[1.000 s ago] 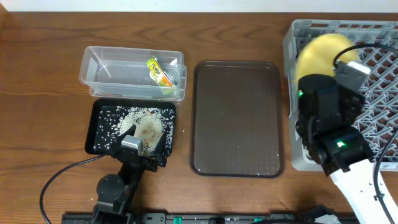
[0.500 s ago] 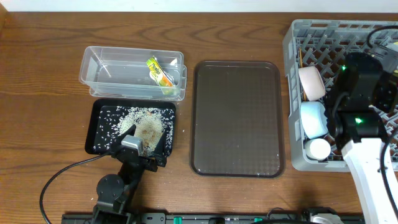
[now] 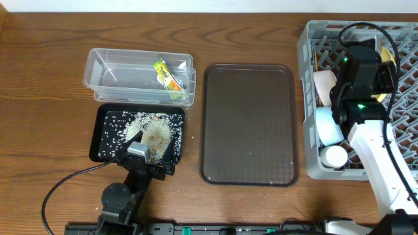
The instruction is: Sort waste into correct bins and load items into the dishwasher rack
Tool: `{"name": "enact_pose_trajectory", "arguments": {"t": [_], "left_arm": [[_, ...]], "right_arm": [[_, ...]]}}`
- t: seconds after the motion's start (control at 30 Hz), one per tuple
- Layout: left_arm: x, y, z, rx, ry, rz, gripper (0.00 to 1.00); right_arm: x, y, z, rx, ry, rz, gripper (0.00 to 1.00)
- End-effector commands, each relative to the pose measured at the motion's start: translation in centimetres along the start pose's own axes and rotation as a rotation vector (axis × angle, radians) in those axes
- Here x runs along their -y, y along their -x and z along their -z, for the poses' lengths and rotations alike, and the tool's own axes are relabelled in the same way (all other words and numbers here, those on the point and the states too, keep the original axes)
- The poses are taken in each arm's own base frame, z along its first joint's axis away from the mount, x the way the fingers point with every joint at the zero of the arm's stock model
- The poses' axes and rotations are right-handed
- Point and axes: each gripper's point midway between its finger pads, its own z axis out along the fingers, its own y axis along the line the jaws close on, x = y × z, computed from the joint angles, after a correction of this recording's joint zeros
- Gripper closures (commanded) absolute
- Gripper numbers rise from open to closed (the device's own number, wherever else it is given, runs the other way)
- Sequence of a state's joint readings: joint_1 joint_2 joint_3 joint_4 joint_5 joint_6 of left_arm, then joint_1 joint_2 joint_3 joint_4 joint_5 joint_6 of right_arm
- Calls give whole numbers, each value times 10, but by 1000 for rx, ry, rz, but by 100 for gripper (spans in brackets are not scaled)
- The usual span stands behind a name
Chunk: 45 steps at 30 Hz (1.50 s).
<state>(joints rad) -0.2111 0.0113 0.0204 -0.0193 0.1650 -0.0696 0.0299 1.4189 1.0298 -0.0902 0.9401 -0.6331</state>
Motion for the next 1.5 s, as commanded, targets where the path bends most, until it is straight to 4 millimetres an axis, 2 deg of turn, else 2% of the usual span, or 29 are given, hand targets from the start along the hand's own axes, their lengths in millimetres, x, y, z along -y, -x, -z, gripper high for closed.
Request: {"name": "enact_pose_trajectory", "arguments": {"t": [0.0, 0.2, 0.27, 0.47, 0.6, 0.63, 0.7, 0.73, 0.97, 1.07, 1.2, 1.33, 1.47], "left_arm": [[-1, -16, -1, -49, 0, -11, 8], [-1, -16, -1, -49, 0, -11, 8], [-1, -16, -1, -49, 0, -11, 8], [-1, -16, -1, -48, 0, -11, 7], [-1, -16, -1, -49, 0, -11, 8], [-1, -16, -1, -48, 0, -11, 8], [-1, -16, -1, -49, 0, -11, 8], [-1, -16, -1, -49, 0, -11, 8], [-1, -16, -1, -49, 0, -11, 8], [-1, -16, -1, -48, 0, -11, 8], [-1, -16, -1, -49, 0, -11, 8], [-1, -16, -1, -48, 0, -11, 8], [-1, -16, -1, -49, 0, -11, 8]], "right_arm": [[8, 4, -3, 12, -22, 125, 99], [20, 7, -10, 25, -49, 155, 99], [17, 6, -11, 29, -29, 175, 99], [-11, 3, -11, 62, 99, 253, 99], [-19, 3, -13, 63, 118, 267, 99], [-22, 4, -12, 72, 129, 269, 89], [-24, 9, -9, 87, 134, 241, 33], [-23, 13, -6, 97, 129, 202, 1], [-13, 31, 25, 163, 173, -171, 1], [-16, 38, 54, 219, 281, -238, 1], [-32, 46, 114, 311, 511, -306, 1], [-61, 43, 192, 378, 871, -356, 1], [-78, 34, 263, 395, 1219, -387, 1]]}}
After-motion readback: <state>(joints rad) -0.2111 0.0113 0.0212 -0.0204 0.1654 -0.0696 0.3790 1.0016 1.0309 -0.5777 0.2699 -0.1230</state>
